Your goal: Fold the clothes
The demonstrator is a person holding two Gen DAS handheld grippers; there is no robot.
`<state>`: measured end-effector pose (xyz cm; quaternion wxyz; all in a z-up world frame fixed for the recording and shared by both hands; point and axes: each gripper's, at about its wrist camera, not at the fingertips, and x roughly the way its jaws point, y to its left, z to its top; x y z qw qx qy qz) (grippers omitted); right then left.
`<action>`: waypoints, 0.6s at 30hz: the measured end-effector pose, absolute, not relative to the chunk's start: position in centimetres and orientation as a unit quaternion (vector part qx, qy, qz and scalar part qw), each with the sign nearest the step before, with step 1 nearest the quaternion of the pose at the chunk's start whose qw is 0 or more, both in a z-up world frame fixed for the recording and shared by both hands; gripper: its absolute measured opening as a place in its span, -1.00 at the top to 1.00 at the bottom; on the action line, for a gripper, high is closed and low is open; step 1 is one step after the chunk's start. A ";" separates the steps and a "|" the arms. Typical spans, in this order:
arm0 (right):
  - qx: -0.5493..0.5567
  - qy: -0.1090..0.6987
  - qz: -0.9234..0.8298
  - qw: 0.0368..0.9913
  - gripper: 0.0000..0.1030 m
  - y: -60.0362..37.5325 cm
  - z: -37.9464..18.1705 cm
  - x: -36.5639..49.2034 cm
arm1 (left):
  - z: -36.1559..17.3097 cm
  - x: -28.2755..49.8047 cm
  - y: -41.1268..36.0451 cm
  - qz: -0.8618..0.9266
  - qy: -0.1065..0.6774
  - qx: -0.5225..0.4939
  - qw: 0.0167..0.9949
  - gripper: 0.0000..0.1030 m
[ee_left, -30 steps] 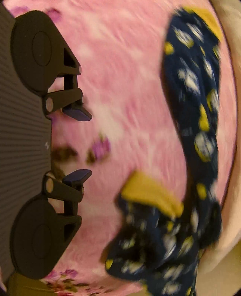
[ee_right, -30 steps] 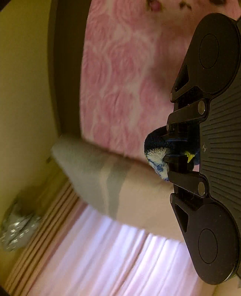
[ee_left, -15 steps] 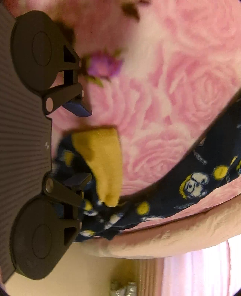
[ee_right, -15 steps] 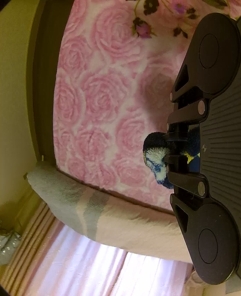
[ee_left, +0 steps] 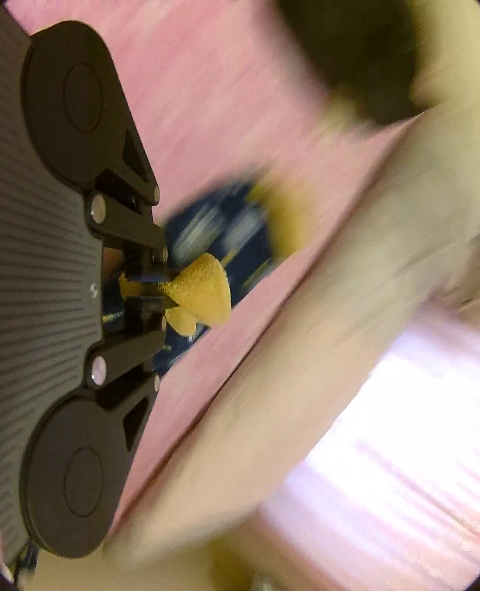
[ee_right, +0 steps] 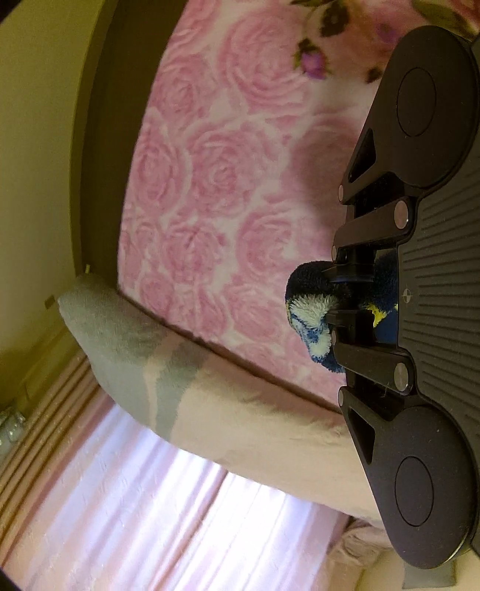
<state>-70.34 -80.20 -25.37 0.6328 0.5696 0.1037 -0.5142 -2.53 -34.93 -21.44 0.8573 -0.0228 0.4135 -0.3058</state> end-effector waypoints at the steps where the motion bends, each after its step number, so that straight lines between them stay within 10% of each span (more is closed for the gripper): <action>1: 0.577 0.110 -0.510 0.629 0.79 -79.3 -25.5 -70.4 | -20.0 -1.3 -33.2 -0.281 0.397 -0.011 0.874 0.93; 18: 0.598 0.268 -0.572 0.494 0.82 -64.2 -33.3 -71.4 | -30.4 2.7 -20.5 -0.116 0.460 0.128 0.871 0.90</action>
